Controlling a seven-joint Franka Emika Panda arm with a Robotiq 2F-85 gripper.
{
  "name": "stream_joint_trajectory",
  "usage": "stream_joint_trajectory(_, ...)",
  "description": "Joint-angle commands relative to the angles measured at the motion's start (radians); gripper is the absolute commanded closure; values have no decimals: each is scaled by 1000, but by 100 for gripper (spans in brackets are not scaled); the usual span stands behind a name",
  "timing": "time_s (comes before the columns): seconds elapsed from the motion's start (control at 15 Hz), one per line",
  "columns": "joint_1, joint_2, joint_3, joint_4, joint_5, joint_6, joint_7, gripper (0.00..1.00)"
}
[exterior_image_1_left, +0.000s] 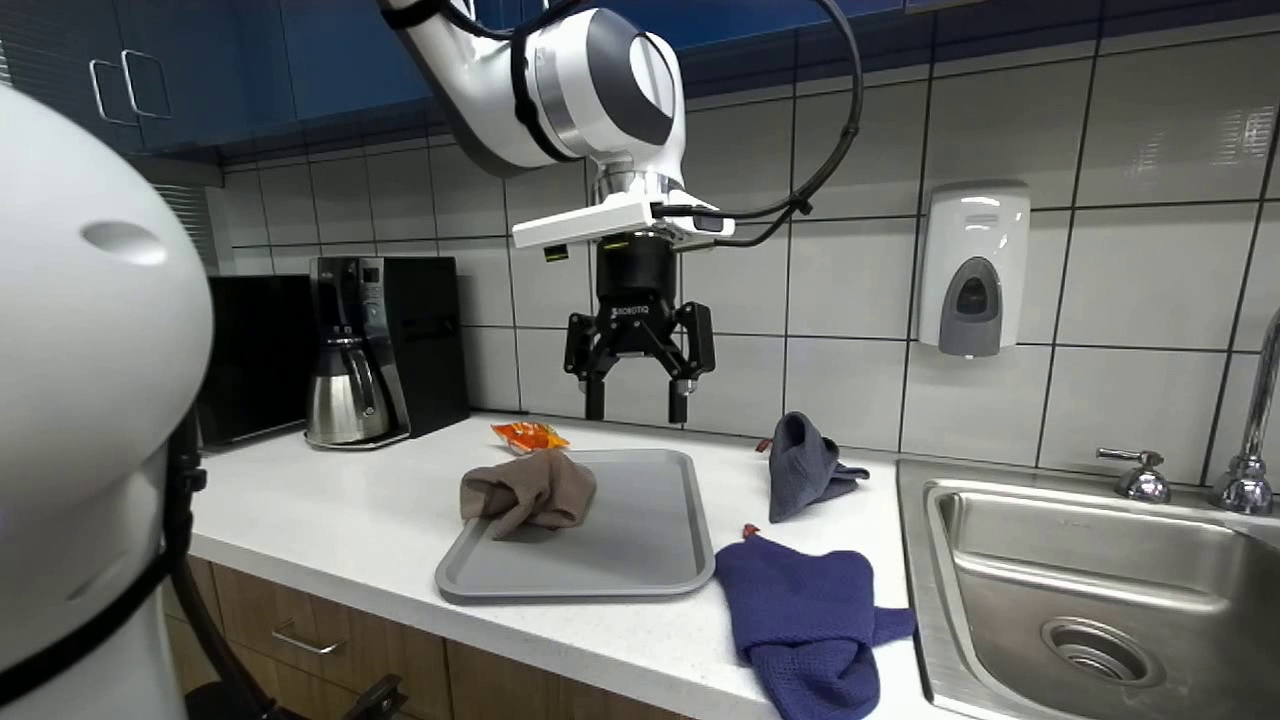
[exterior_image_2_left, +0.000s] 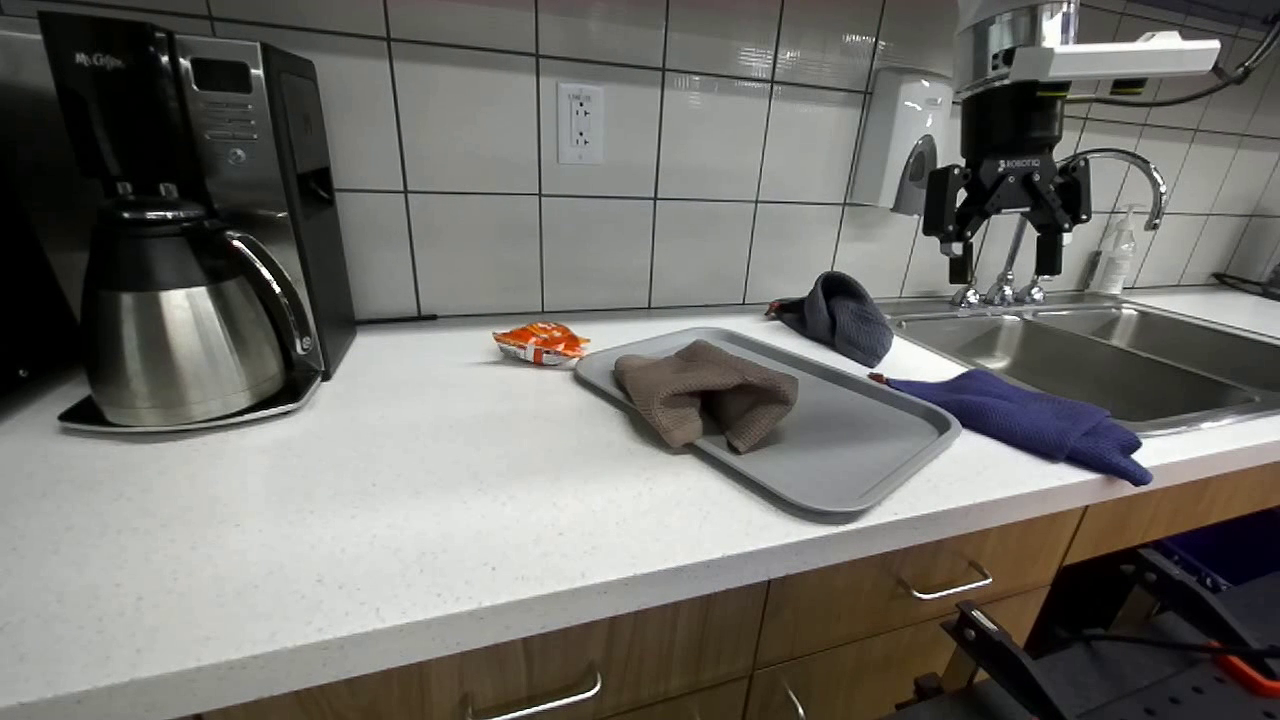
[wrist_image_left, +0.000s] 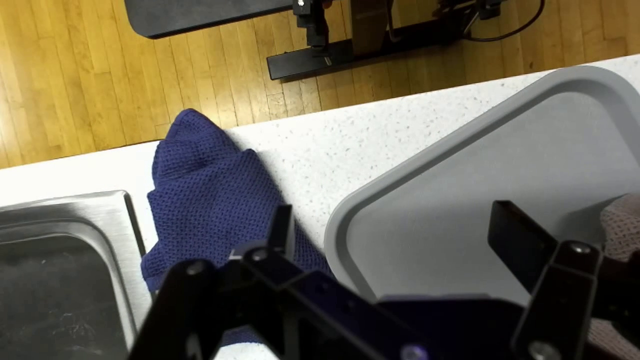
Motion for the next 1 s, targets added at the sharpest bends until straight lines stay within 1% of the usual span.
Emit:
stream_joint_trajectory(0.0, -9, 0, 9, 1, 2, -1, -2, 0)
stream_joint_trajectory(0.13, -9, 0, 9, 1, 2, -1, -2, 0)
stream_joint_trajectory(0.2, -16, -6, 7, -8, -20, 11, -1, 0)
stream_joint_trajectory(0.33, -24, -3, -4, -10, -27, 21, -25, 0)
stream_joint_trajectory(0.53, -42, 8, -33, -12, -35, 58, -78, 0)
stream_joint_trajectory(0.93, -88, 83, -99, 9, -38, 174, -218, 0)
